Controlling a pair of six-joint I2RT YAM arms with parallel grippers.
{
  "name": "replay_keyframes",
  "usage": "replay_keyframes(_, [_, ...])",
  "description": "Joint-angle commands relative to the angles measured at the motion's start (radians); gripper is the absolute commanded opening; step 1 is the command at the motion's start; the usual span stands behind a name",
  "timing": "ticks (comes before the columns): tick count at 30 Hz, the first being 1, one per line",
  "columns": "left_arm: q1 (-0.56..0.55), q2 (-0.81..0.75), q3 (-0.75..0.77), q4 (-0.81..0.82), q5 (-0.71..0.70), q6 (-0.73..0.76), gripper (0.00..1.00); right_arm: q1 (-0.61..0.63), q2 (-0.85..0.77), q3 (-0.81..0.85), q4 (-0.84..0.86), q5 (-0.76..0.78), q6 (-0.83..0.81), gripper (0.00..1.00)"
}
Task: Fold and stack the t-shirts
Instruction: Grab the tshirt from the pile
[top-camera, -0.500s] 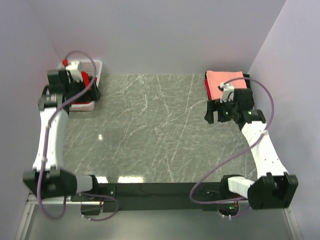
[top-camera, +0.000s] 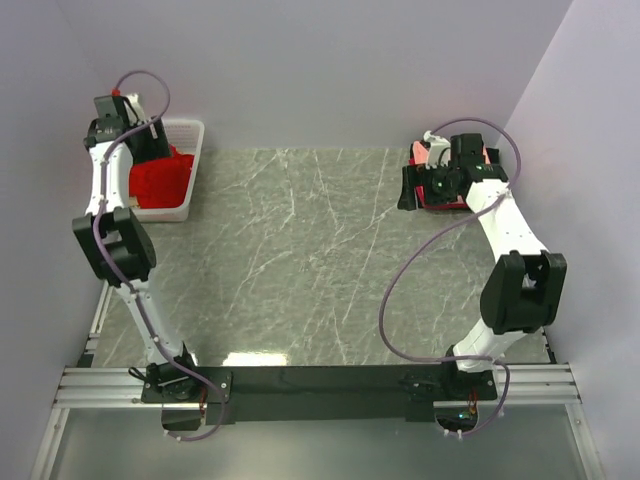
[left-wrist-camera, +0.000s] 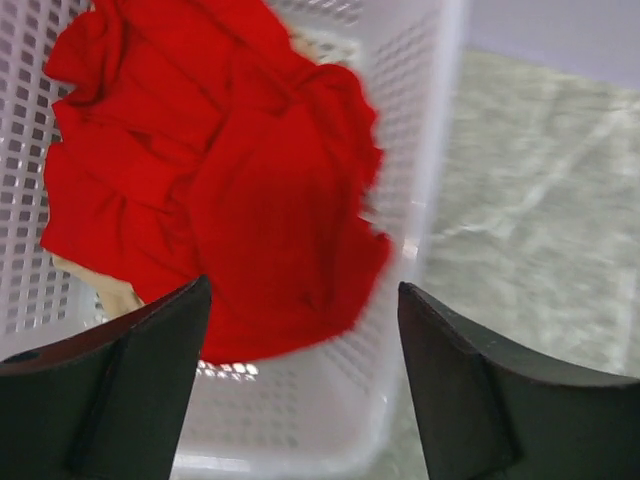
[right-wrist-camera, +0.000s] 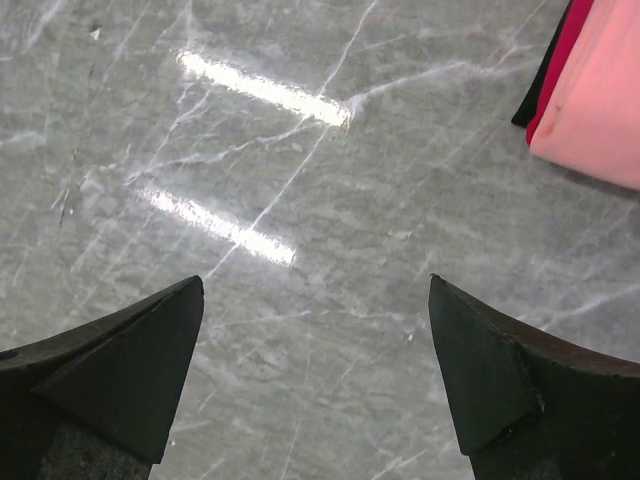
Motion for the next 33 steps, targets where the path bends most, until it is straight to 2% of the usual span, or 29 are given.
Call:
replay_keyframes(1, [0.001, 0.080, 0.072, 0.001, -0.046, 0.032, 0.79, -0.006, 0.038, 0.073, -0.027, -0.030, -0.008, 1.00])
replay_keyframes(4, [0.003, 0.166, 0.054, 0.036, -0.090, 0.034, 0.75, -0.008, 0.081, 0.094, -0.030, -0.023, -0.010, 1.00])
replay_keyframes(7, [0.001, 0.220, 0.049, 0.040, -0.104, 0.032, 0.62, -0.008, 0.116, 0.107, -0.039, -0.016, -0.013, 1.00])
replay_keyframes(10, [0.003, 0.249, 0.042, 0.044, -0.126, 0.040, 0.55, -0.006, 0.133, 0.102, -0.040, -0.007, -0.022, 1.00])
replay_keyframes(11, [0.001, 0.263, 0.048, 0.042, -0.127, 0.043, 0.45, -0.006, 0.141, 0.104, -0.043, -0.004, -0.025, 1.00])
replay_keyframes(13, [0.004, 0.263, 0.055, 0.042, -0.120, 0.046, 0.33, -0.032, 0.150, 0.111, -0.060, -0.005, -0.033, 1.00])
replay_keyframes(14, [0.006, 0.256, 0.061, 0.045, -0.114, 0.048, 0.18, -0.034, 0.157, 0.116, -0.065, -0.007, -0.036, 1.00])
replay_keyframes(15, [0.007, 0.243, 0.062, 0.051, -0.106, 0.048, 0.11, -0.037, 0.158, 0.122, -0.069, -0.008, -0.038, 1.00])
replay_keyframes(16, [0.007, 0.211, 0.060, 0.069, -0.095, 0.046, 0.01, -0.038, 0.159, 0.127, -0.071, -0.010, -0.039, 1.00])
replay_keyframes(26, [0.018, -0.073, 0.140, 0.184, -0.072, 0.016, 0.00, -0.042, 0.139, 0.141, -0.097, -0.020, -0.057, 1.00])
replay_keyframes(30, [0.020, -0.195, 0.083, 0.390, -0.006, -0.012, 0.01, -0.042, 0.132, 0.142, -0.102, -0.022, -0.068, 1.00])
replay_keyframes(33, [0.015, -0.231, 0.126, 0.442, 0.040, -0.061, 0.00, -0.043, 0.124, 0.145, -0.100, -0.014, -0.070, 1.00])
